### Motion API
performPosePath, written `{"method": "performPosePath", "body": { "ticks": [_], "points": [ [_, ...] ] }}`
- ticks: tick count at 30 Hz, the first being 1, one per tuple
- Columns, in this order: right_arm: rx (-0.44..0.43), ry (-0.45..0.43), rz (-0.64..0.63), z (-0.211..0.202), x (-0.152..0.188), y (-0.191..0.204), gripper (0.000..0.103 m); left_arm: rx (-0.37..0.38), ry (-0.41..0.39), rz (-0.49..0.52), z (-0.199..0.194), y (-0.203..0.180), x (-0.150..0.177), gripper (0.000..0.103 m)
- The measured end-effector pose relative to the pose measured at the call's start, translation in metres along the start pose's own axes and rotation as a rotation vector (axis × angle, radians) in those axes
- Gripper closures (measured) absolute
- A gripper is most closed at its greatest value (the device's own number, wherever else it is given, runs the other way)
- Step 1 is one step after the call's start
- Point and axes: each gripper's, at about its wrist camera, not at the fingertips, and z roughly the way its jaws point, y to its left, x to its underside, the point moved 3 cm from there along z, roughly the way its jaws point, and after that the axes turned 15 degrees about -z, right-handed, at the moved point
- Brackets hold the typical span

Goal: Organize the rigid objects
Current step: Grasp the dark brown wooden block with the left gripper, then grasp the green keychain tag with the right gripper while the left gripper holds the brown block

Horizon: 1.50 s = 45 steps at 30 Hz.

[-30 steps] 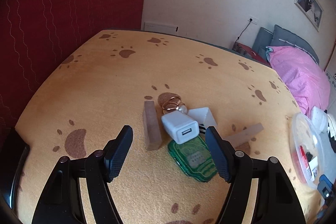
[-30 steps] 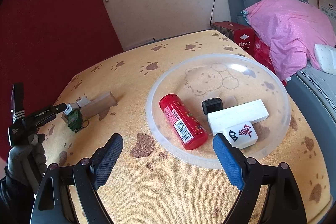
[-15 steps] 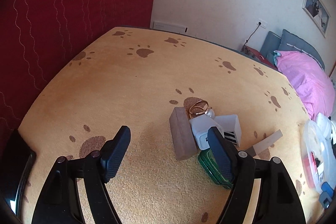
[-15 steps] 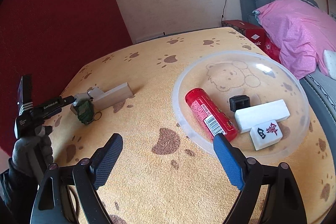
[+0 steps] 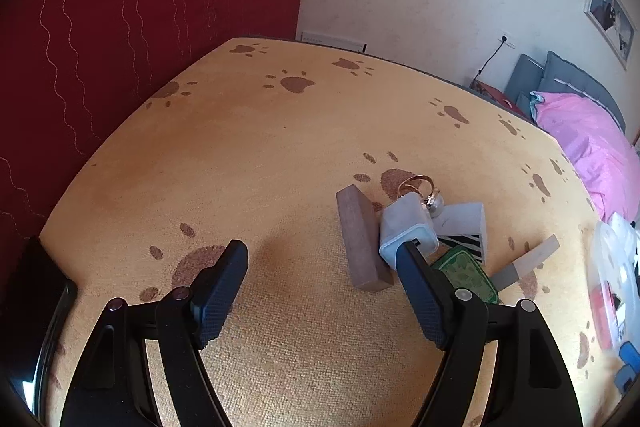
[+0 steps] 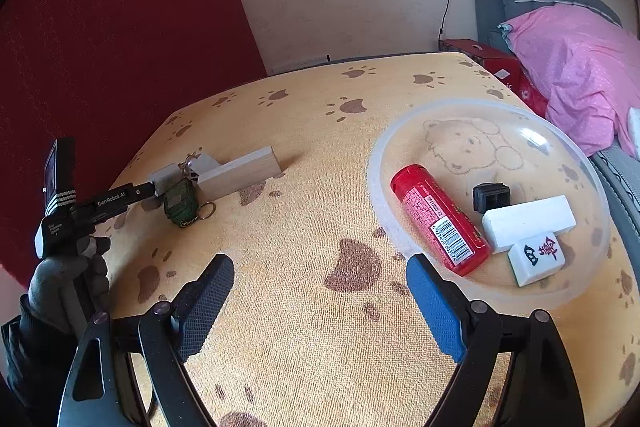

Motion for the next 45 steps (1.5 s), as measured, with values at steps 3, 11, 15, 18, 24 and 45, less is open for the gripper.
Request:
{"method": "performPosePath", "body": {
  "ticks": [3, 11, 15, 18, 24, 45],
  "points": [
    [-0.004, 0.004, -0.003, 0.001, 0.0, 0.002, 0.012, -0.045, 0.008, 0.001, 0.004, 0.008, 0.001, 0.026],
    [-0.016, 0.012, -0.009, 0.004, 0.001, 0.007, 0.012, -0.018, 0.003, -0.005, -0.001, 0.011, 0.002, 0.026],
    [-0.018, 0.015, -0.008, 0.004, 0.002, 0.008, 0.012, -0.02, -0.003, 0.018, 0.0, 0.003, 0.001, 0.026],
    [-0.017, 0.015, -0.007, 0.005, 0.003, 0.008, 0.012, -0.045, -0.005, 0.025, 0.006, 0.0, -0.002, 0.026],
    [-0.02, 0.026, -0.013, 0.007, 0.003, 0.011, 0.012, -0.064, 0.032, 0.041, 0.021, -0.004, -0.005, 0.032],
    [-0.083, 0.077, -0.133, 0.045, -0.028, 0.064, 0.013, 0.032, -0.045, 0.053, 0.004, -0.008, -0.006, 0.075]
  ]
}}
